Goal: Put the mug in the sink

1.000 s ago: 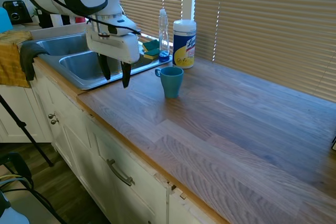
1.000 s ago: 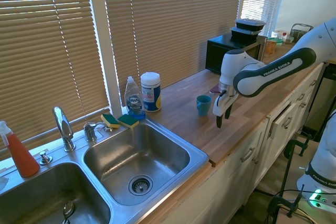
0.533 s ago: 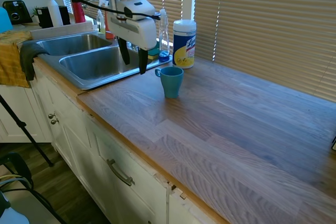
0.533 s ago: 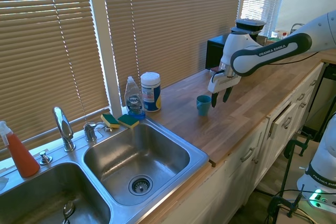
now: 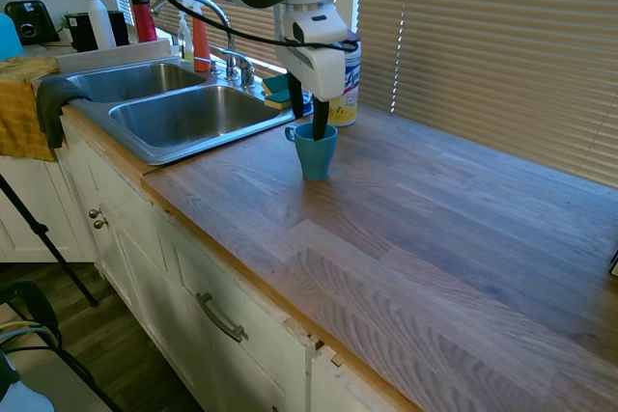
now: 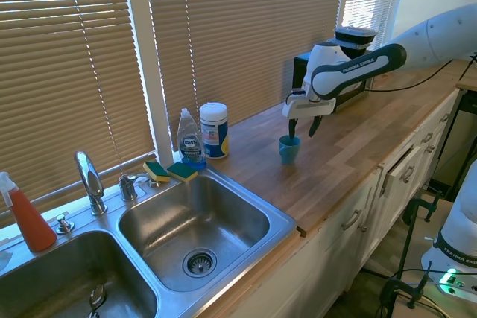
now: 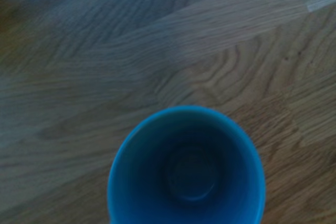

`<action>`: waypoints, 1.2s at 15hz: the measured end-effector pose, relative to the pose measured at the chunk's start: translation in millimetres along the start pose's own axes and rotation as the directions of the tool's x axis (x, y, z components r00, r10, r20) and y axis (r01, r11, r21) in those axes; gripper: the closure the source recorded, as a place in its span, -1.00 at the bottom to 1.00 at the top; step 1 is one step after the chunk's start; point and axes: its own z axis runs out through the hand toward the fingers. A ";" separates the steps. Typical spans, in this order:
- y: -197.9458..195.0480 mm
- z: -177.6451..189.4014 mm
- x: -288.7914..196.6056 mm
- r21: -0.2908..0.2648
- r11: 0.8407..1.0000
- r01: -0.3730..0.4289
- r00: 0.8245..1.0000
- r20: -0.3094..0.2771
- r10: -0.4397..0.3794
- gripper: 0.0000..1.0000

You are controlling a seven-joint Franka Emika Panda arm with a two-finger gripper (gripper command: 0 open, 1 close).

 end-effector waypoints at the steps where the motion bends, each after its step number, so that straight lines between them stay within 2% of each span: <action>1: -3.5 5.9 7.5 -0.004 1.000 -0.028 1.000 -0.003 0.028 -1.00; 6: -13.4 36.5 26.4 -0.055 0.996 -0.077 0.997 -0.015 0.076 -1.00; 7: -14.3 43.7 28.4 -0.068 0.995 -0.079 0.997 -0.013 0.079 1.00; 12: -20.1 67.9 31.7 -0.107 0.991 -0.081 0.997 -0.003 0.081 1.00; 18: -23.5 80.7 32.8 -0.121 0.989 -0.081 0.997 0.001 0.082 1.00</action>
